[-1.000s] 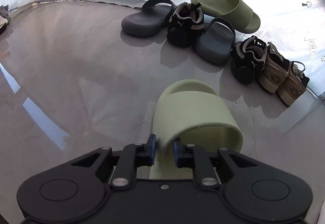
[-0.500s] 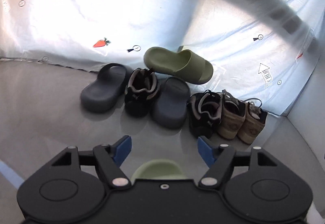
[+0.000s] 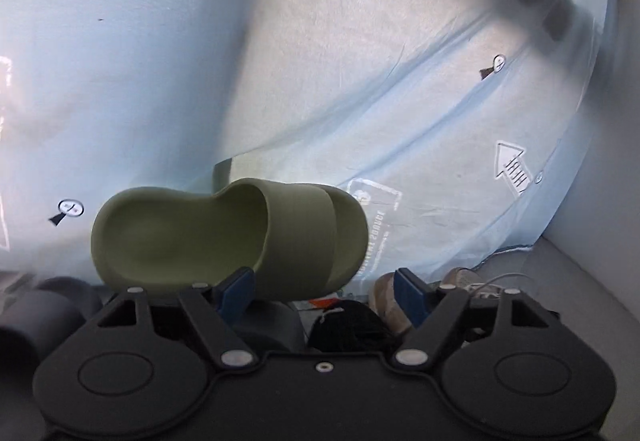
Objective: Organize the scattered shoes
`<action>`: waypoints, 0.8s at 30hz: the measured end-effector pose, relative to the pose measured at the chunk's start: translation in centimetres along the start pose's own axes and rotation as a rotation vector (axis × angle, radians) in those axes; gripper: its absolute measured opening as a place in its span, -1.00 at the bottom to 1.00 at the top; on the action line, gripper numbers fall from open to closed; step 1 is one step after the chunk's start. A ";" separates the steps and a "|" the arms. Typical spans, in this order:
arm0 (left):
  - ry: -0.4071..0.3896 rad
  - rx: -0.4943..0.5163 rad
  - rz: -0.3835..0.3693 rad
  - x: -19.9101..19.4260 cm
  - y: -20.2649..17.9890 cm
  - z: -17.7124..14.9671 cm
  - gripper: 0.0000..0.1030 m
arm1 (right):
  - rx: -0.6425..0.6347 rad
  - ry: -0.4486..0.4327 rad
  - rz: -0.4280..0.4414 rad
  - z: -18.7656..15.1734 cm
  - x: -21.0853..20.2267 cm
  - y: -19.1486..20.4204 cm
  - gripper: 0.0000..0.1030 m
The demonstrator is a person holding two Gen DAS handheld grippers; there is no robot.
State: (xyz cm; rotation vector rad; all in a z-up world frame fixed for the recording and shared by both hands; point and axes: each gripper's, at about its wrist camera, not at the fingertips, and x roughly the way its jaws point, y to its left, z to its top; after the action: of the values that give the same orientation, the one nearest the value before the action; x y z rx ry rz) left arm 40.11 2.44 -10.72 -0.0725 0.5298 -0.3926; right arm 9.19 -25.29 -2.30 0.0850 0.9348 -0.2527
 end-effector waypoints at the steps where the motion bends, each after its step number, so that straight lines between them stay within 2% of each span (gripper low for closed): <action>1: 0.011 0.003 -0.006 1.5 0.3 0.5 0.50 | 0.010 0.008 -0.006 0.1 0.3 -0.1 1.00; 4: 0.030 -0.020 -0.063 3.5 1.0 1.2 0.49 | 0.048 0.028 -0.027 0.6 1.2 -0.5 1.00; 5: 0.035 -0.030 -0.077 4.0 1.1 1.4 0.30 | 0.062 0.032 -0.040 0.8 1.5 -0.7 1.00; 6: 0.030 -0.056 -0.060 4.8 1.3 1.6 -0.08 | 0.073 0.035 -0.053 0.9 1.7 -0.9 1.00; 7: 0.014 -0.084 -0.013 4.9 1.5 1.5 -0.63 | 0.081 0.040 -0.062 0.9 1.9 -1.0 1.00; 8: 0.011 -0.123 -0.025 5.0 1.8 1.5 -0.79 | 0.090 0.048 -0.073 0.9 2.2 -1.2 1.00; 10: -0.038 -0.261 -0.032 4.6 2.5 1.0 -0.86 | 0.107 0.061 -0.092 0.9 2.6 -1.4 1.00; 12: -0.087 -0.278 0.000 3.4 2.3 0.9 -0.85 | 0.113 0.073 -0.098 0.8 2.9 -1.3 1.00; 15: -0.150 -0.347 -0.021 0.3 2.5 1.0 -0.82 | 0.108 0.075 -0.094 0.7 2.9 -1.0 1.00; 17: -0.195 -0.386 -0.024 -2.7 2.6 0.9 -0.80 | 0.100 0.073 -0.084 0.6 2.7 -0.7 1.00; 19: -0.255 -0.467 0.001 -7.6 2.6 0.2 -0.81 | 0.094 0.064 -0.072 0.6 2.4 -0.4 1.00; 23: -0.309 -0.586 0.102 -15.1 3.5 -2.0 -0.82 | 0.076 0.043 -0.037 0.5 1.7 0.2 1.00; 24: -0.314 -0.620 0.149 -18.2 4.1 -3.6 -0.82 | 0.068 0.036 -0.022 0.5 1.3 0.4 1.00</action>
State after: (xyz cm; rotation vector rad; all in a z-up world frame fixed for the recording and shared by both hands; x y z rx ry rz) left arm 25.29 13.31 -5.83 -0.6783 0.3274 -0.0557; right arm 10.43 -25.22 -3.11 0.1421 0.9632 -0.3044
